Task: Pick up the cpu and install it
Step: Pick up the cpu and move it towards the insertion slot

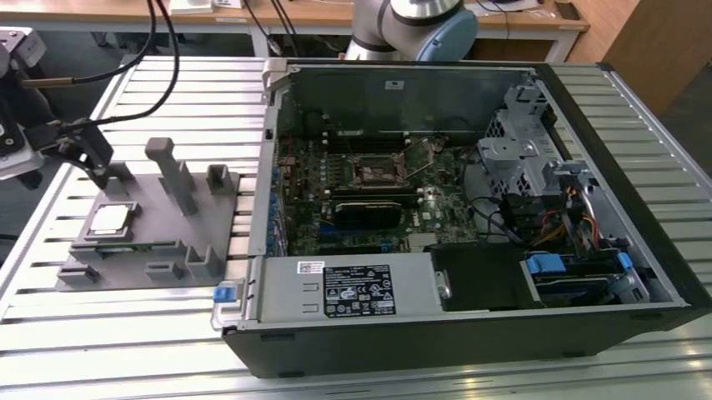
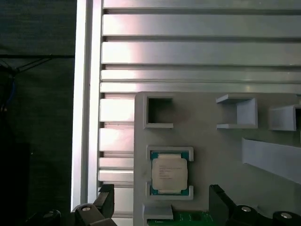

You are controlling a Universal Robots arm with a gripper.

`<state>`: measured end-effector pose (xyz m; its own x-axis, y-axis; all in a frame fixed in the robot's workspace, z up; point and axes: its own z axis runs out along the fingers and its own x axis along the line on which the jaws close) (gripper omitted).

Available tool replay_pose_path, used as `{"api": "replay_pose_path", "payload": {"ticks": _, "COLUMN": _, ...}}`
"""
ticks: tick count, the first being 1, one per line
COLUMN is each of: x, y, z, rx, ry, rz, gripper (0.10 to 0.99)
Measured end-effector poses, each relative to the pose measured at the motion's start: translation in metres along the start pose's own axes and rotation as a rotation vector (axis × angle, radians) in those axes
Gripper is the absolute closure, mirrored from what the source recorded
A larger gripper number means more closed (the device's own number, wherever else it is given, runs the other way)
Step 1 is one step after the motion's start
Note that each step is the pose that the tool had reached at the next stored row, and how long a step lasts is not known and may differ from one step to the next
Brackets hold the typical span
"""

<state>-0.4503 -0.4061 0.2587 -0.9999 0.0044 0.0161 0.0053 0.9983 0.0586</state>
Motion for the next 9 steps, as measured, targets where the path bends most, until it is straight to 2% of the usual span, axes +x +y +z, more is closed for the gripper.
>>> {"api": "replay_pose_path", "payload": {"ticks": 9, "x": -0.0003, "y": -0.0009, "z": 0.0132, "rx": 0.0, "ry": 0.0016, "rz": -0.001, "gripper": 0.208}}
